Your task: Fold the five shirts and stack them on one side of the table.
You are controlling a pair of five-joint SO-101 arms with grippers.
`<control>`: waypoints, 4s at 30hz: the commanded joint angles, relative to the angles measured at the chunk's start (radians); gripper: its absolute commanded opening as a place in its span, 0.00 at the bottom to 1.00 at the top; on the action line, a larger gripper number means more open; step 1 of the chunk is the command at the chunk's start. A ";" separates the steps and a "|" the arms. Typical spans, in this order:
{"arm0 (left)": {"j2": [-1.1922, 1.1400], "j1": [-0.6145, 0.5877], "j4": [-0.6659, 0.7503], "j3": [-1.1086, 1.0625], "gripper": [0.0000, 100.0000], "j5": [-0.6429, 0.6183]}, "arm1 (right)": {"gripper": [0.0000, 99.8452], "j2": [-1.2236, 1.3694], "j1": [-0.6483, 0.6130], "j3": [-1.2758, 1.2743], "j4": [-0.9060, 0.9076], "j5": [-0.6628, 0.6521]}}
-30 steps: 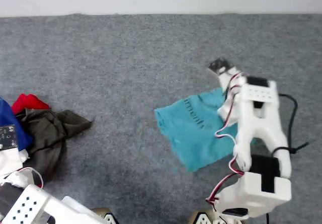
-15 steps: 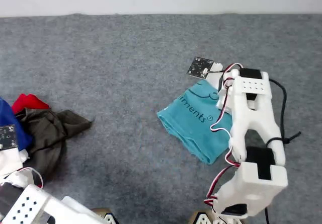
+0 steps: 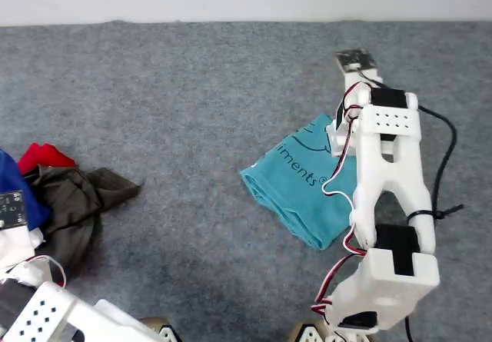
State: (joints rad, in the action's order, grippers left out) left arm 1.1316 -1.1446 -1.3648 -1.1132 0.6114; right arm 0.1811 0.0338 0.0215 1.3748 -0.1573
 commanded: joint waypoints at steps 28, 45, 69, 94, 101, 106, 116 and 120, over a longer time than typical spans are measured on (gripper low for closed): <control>0.006 0.006 0.018 0.004 0.02 0.006 | 0.32 -0.019 -0.130 -0.069 -0.059 0.838; 0.005 0.006 0.018 0.004 0.02 0.006 | 0.42 -0.087 -0.122 -0.333 -0.291 0.850; 0.006 0.006 0.018 0.004 0.02 0.006 | 0.01 -0.021 -0.036 -0.404 -0.321 0.568; 0.006 0.006 0.017 0.004 0.02 0.006 | 0.01 -0.088 0.710 -0.393 -0.737 -0.704; 0.006 0.006 0.014 0.004 0.02 0.006 | 0.01 0.007 0.731 -0.253 -0.746 -0.704; 0.006 0.006 0.012 0.004 0.02 0.006 | 0.01 0.068 0.762 -0.166 -0.743 -0.704; 0.006 0.006 0.011 0.002 0.02 0.006 | 0.28 0.035 0.762 0.054 -0.343 -0.557; 0.006 0.006 0.011 0.002 0.02 0.006 | 0.25 -0.002 0.742 0.120 -0.143 -0.540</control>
State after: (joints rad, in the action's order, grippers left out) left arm 1.1316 -1.1446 -1.3648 -1.1132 0.6114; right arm 0.2716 0.7887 0.0629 1.0986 -0.7173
